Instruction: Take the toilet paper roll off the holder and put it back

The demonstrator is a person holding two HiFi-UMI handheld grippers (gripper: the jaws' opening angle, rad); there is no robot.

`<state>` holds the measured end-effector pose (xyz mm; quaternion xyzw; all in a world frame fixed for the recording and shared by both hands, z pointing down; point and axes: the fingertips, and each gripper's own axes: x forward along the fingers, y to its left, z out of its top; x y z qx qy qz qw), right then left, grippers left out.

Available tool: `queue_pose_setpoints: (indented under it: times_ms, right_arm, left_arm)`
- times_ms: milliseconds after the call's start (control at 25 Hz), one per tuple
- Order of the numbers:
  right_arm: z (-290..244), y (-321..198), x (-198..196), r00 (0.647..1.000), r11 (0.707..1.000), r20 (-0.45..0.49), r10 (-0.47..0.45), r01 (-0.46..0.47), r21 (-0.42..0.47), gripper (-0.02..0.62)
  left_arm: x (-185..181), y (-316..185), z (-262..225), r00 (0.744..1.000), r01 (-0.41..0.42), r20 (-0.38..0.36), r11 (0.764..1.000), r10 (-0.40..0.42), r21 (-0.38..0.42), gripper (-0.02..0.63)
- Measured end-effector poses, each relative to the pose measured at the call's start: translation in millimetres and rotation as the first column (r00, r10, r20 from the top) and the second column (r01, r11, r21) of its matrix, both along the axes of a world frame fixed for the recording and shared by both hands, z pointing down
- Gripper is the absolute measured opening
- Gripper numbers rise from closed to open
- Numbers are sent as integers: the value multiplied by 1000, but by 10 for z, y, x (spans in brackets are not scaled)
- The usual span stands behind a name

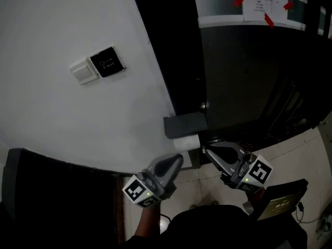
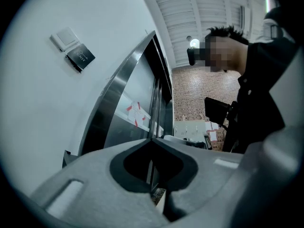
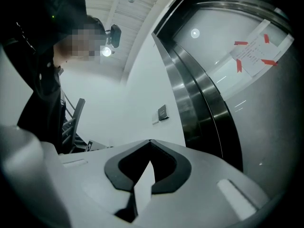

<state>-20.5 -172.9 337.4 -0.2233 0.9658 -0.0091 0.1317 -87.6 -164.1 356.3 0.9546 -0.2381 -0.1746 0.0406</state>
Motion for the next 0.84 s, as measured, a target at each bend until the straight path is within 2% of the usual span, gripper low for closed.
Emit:
queue_pose_setpoints:
  times_ms: [680, 840]
  right_arm:
    - [70, 15, 58, 1000, 1000, -5, 20, -20, -17, 1]
    - [77, 49, 114, 1000, 1000, -3, 23, -23, -21, 0]
  left_arm:
    - [38, -4, -6, 1000, -5, -9, 1000, 5, 0, -3]
    - [91, 34, 58, 1000, -5, 22, 1000, 5, 1, -3]
